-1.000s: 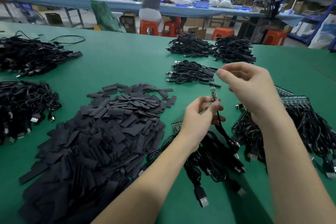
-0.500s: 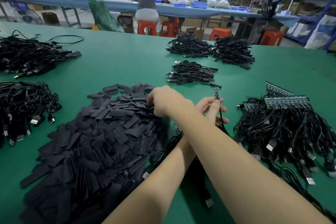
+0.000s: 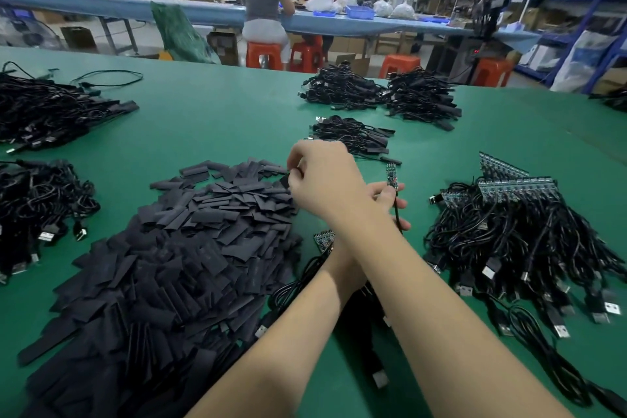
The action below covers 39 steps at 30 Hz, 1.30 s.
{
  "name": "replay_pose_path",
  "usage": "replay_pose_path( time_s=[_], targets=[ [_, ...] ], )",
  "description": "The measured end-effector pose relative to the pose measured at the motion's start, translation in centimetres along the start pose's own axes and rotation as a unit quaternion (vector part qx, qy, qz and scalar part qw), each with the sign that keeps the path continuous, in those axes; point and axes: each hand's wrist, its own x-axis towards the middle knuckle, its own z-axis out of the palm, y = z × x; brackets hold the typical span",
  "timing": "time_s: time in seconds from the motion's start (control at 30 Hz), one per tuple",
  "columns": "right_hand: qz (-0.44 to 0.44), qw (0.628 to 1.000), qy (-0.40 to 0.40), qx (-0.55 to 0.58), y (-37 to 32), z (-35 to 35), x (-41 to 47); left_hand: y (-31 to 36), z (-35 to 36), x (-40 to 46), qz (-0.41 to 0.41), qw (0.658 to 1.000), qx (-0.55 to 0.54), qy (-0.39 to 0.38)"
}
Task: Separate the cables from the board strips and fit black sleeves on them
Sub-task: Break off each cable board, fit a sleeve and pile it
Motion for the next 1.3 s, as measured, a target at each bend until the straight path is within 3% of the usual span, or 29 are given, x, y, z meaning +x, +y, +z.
replay_pose_path(
  time_s=[0.07, 0.17, 0.3, 0.53, 0.63, 0.83, 1.03, 1.3],
  targets=[
    [0.000, 0.995, 0.044, 0.085, 0.9, -1.7, -1.2, -0.7, -0.6, -0.4, 0.012, 1.000, -0.010, -0.006],
    [0.043, 0.972, 0.085, 0.212, 3.5, -4.3, -3.1, -1.2, -0.7, -0.3, 0.037, 0.997, -0.025, 0.058],
    [0.143, 0.888, 0.106, 0.423, 8.3, -6.9, -4.9, -0.7, -0.4, -0.1, 0.011, 0.994, -0.086, 0.062],
    [0.248, 0.841, 0.117, 0.466, 12.9, -5.9, -6.0, -0.5, -0.8, 0.0, 0.008, 0.992, -0.117, 0.045],
    [0.244, 0.822, 0.091, 0.506, 12.2, -4.7, -5.7, -0.5, -0.8, -0.2, 0.009, 0.993, -0.110, 0.037],
    [0.213, 0.741, 0.024, 0.637, 12.3, -4.4, -5.7, -0.6, -0.9, -0.1, 0.008, 0.991, -0.123, 0.042],
    [0.188, 0.728, -0.023, 0.659, 13.0, -4.5, -6.2, -0.5, -1.2, -0.2, 0.006, 0.991, -0.129, 0.027],
    [0.144, 0.704, 0.091, 0.689, 13.0, -5.0, -6.0, -0.2, -1.3, -0.2, -0.010, 0.989, -0.144, 0.013]
  ],
)
